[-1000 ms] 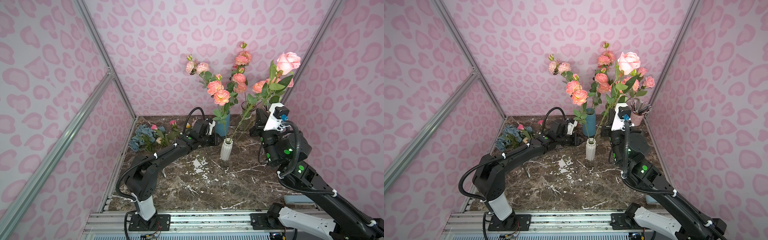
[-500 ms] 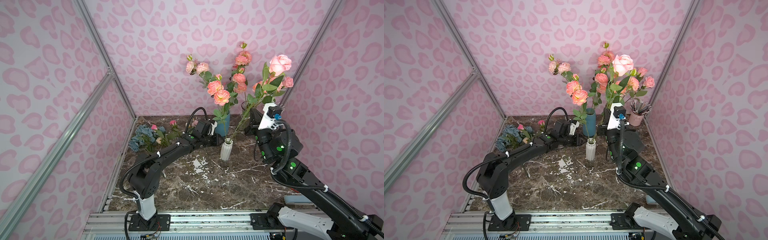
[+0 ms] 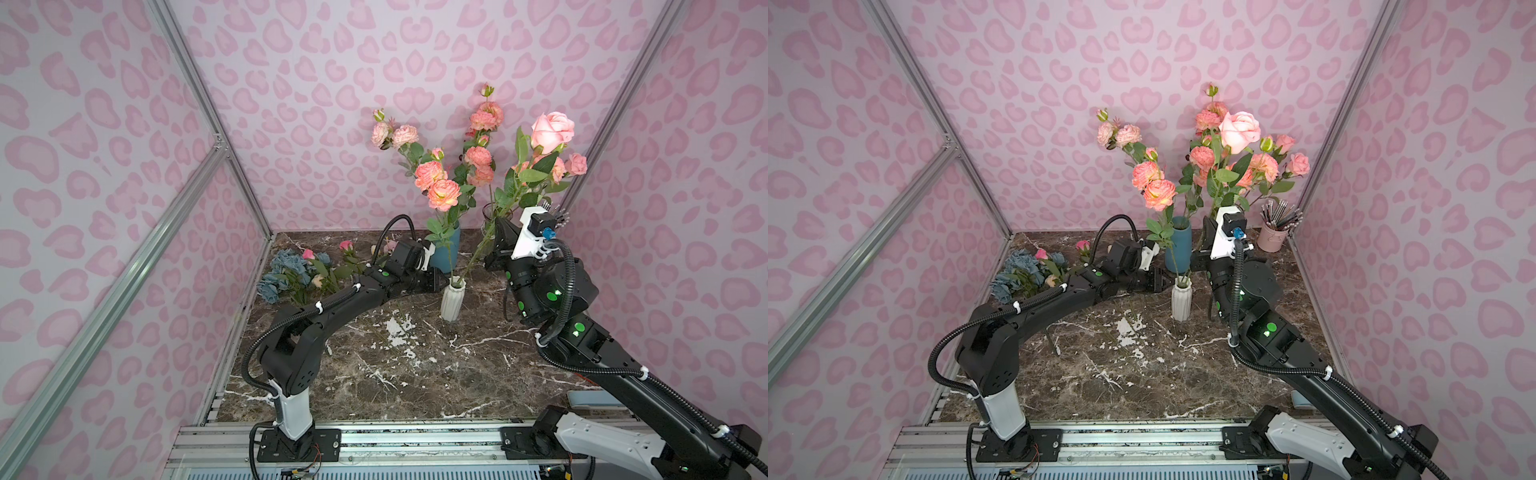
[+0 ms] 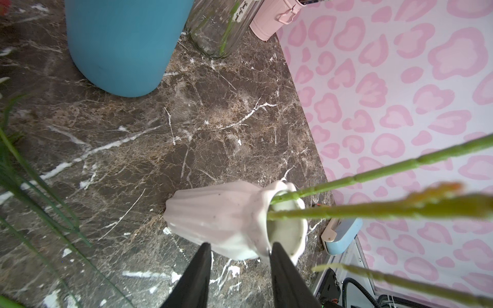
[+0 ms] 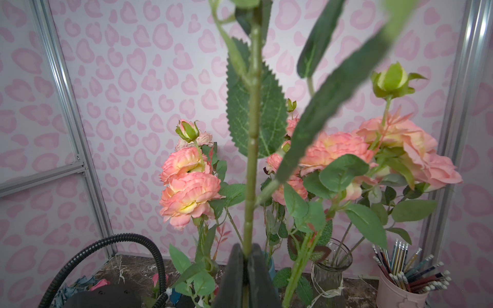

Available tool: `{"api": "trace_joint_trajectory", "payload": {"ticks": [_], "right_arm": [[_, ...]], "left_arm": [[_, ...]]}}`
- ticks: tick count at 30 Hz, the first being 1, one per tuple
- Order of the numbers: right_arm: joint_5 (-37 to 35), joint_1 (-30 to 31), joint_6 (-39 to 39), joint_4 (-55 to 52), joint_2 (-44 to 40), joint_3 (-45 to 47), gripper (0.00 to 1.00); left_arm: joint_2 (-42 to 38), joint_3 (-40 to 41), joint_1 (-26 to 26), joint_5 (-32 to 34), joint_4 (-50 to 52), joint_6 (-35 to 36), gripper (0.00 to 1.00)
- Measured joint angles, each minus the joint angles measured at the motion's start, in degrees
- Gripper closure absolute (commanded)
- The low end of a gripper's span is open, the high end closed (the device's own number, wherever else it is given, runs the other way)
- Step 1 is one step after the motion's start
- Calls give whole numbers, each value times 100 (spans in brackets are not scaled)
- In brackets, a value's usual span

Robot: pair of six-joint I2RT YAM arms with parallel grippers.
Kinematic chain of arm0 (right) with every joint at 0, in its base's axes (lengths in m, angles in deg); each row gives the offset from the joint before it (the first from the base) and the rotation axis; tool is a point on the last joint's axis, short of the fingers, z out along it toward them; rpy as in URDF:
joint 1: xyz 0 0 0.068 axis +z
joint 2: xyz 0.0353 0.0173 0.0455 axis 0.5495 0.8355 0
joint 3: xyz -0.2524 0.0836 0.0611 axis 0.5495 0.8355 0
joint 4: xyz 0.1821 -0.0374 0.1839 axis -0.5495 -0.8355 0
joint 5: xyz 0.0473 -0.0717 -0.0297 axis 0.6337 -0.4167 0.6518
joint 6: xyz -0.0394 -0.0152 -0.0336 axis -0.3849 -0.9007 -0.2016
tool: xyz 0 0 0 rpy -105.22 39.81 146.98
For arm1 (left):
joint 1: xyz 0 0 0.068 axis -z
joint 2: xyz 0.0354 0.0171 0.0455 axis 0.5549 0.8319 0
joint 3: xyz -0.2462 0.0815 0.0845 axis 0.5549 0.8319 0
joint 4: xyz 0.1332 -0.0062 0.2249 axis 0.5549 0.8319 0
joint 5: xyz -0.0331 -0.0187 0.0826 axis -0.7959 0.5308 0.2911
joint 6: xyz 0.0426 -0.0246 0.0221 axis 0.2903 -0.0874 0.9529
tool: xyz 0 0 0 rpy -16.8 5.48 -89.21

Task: Place the pink flowers into the vase
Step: Place the flower in the vase.

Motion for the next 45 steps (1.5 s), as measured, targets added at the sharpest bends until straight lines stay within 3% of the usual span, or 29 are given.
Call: {"api": "trace_joint_trajectory", "payload": {"ticks": [34, 45], "right_arm": [[-107, -50, -2, 859, -210, 828, 100], [24, 7, -55, 1504, -402, 1847, 100]], "left_arm": [[160, -299, 55, 175, 302, 44, 62], [160, -299, 66, 175, 299, 44, 63]]}}
